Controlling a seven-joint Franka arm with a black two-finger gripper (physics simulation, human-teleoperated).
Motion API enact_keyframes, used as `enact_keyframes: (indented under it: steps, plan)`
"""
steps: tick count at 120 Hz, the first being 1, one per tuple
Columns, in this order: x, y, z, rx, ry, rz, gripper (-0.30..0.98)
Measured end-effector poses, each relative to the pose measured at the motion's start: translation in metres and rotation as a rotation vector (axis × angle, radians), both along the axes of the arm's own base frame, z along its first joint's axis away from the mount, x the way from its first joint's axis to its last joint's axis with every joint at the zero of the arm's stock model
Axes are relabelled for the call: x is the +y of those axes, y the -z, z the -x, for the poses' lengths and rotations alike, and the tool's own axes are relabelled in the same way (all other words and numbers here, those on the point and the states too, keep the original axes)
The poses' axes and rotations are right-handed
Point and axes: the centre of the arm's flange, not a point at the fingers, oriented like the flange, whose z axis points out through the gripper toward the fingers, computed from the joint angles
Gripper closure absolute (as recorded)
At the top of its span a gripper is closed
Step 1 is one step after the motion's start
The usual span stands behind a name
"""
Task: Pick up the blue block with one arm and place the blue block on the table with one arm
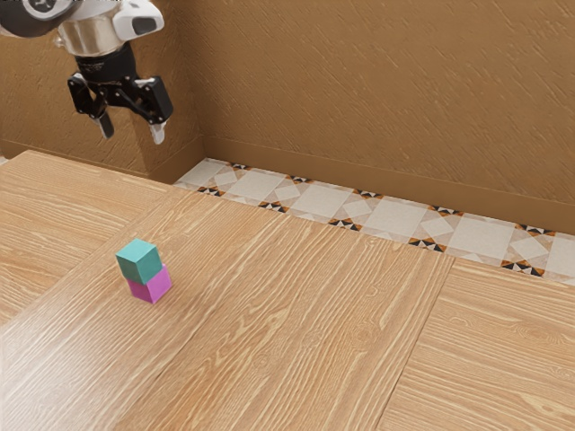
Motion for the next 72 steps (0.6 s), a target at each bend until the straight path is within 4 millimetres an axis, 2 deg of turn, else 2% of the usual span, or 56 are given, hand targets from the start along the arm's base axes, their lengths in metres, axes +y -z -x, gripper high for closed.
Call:
enact_keyframes:
  steps: [12, 20, 26, 35, 45, 61, 72]
  plan:
    - [0.002, 0.015, 0.0, 0.041, -0.02, -0.002, 0.0]
    - [0.03, 0.047, -0.01, 0.109, -0.086, -0.003, 0.0]
    - [0.043, 0.065, -0.016, 0.146, -0.117, -0.004, 0.0]
    - [0.062, 0.11, -0.031, 0.239, -0.159, -0.006, 0.0]
    - [0.085, 0.147, -0.033, 0.309, -0.207, -0.011, 0.0]
    - [0.122, 0.197, -0.046, 0.341, -0.241, -0.039, 0.0]
    - [0.139, 0.215, -0.05, 0.32, -0.231, -0.048, 0.0]
